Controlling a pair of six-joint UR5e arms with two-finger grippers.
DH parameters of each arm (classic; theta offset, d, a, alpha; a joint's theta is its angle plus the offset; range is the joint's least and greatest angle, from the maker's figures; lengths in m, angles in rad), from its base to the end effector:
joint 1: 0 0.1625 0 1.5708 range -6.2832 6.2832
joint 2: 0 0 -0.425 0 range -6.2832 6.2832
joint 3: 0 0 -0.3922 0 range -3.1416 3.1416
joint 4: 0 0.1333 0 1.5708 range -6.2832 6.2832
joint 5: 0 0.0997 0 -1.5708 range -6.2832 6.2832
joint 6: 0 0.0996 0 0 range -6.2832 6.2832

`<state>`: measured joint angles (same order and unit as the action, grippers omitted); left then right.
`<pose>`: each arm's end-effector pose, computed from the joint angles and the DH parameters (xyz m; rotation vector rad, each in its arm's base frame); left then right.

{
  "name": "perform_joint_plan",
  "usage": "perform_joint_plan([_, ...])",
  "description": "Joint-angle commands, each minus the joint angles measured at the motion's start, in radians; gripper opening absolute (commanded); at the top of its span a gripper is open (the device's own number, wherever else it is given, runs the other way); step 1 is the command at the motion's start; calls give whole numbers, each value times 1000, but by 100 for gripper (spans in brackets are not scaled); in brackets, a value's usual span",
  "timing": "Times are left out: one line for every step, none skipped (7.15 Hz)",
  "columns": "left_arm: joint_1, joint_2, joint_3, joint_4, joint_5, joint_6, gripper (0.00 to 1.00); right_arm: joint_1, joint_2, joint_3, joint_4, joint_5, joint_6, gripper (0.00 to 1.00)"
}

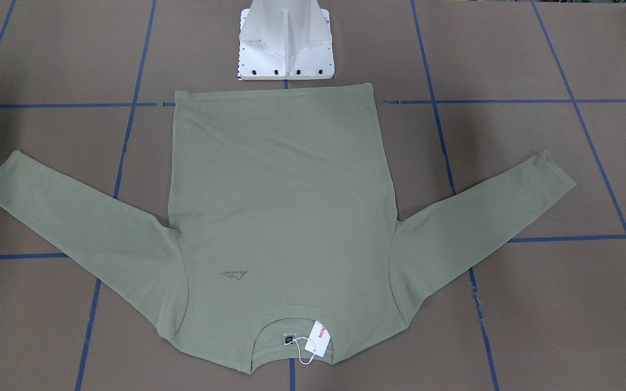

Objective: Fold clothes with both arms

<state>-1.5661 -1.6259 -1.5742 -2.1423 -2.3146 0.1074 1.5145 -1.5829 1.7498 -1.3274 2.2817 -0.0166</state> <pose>-0.0633 -0.5390 0.5644 0.6381 0.6887 0.3379 0.0399 -0.5062 0.5518 0.3792 -0.7092 -0.2147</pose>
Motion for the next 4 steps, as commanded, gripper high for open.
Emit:
perform_joint_plan([0,-12,26,-74,-6,-50,100,-7,-20,-35,135,102,13,100])
perform_joint_plan([0,-14,25,-76,-6,-52,100,-52,-28,-36,190,102,225,100])
perform_joint_plan([0,-14,23,-76,-6,-52,100,-148,-69,-38,387,32,492,100])
perform_joint_plan([0,-14,22,-76,-6,-52,100,-291,-121,-41,619,-105,782,100])
